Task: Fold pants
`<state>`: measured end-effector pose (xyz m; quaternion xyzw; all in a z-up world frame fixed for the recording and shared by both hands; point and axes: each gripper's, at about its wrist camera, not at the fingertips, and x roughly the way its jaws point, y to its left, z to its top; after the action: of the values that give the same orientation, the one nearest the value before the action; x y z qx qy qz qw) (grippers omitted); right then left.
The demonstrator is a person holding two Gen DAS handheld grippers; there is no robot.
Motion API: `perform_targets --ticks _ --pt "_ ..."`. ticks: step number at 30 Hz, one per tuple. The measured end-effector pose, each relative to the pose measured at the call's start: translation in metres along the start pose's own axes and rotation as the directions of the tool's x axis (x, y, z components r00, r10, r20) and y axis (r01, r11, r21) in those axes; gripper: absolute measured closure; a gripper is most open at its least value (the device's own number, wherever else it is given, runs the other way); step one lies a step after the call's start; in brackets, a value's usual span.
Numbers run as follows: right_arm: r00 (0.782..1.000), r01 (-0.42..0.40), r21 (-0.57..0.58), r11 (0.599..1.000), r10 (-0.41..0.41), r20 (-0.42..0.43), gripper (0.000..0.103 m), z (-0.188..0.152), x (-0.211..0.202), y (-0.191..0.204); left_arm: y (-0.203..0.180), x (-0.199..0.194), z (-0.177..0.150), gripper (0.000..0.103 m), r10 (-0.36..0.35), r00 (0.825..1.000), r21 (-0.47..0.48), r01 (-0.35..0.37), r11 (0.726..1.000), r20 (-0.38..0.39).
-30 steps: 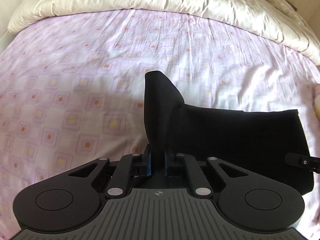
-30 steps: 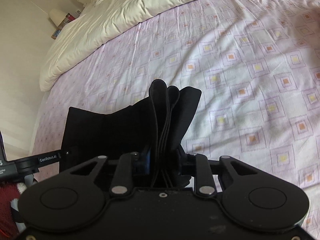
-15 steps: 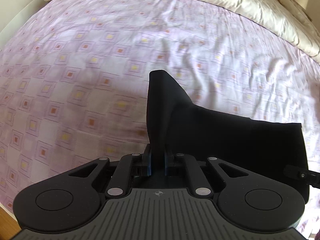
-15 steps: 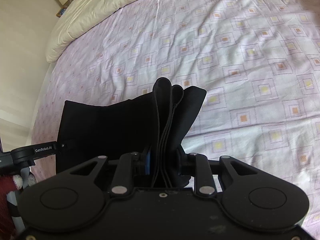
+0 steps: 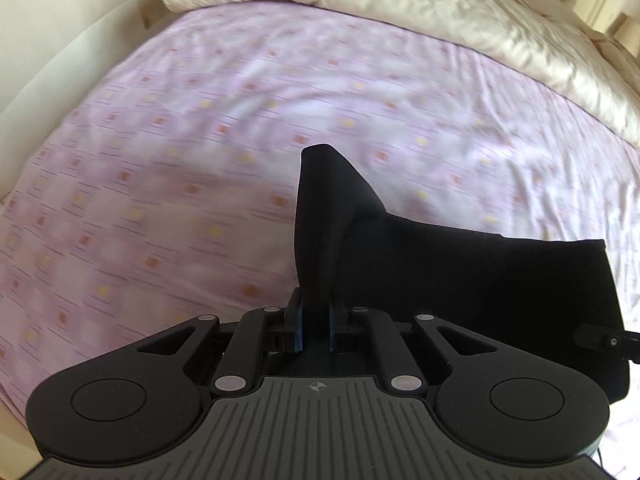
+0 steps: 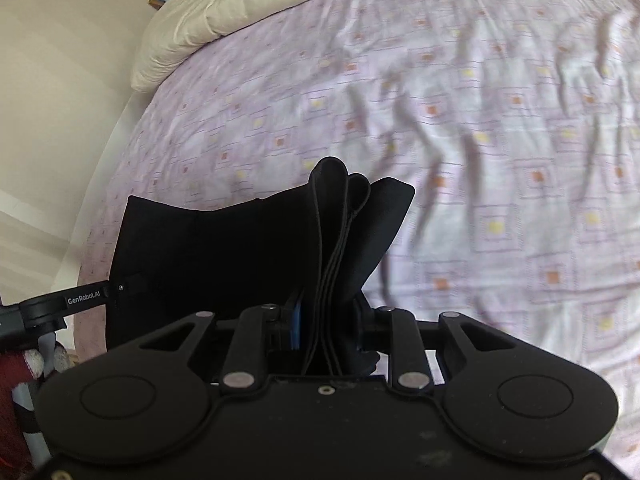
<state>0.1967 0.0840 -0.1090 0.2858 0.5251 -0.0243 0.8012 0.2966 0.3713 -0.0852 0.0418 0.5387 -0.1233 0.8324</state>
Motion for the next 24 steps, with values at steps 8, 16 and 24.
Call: perform_targets --ticks 8,16,24 --pt "0.986 0.165 -0.086 0.983 -0.166 -0.007 0.064 0.038 0.044 0.052 0.051 0.034 0.016 0.083 0.024 0.999 -0.069 -0.027 0.997 -0.049" --pt "0.945 0.326 -0.094 0.941 -0.322 0.054 0.062 0.023 0.020 0.043 0.065 0.033 0.007 0.080 0.119 0.992 -0.074 -0.122 0.990 -0.042" --pt "0.965 0.231 -0.075 0.970 -0.219 0.141 0.057 -0.007 -0.028 0.075 0.048 -0.024 0.001 0.080 0.107 0.993 -0.040 -0.105 0.994 0.057"
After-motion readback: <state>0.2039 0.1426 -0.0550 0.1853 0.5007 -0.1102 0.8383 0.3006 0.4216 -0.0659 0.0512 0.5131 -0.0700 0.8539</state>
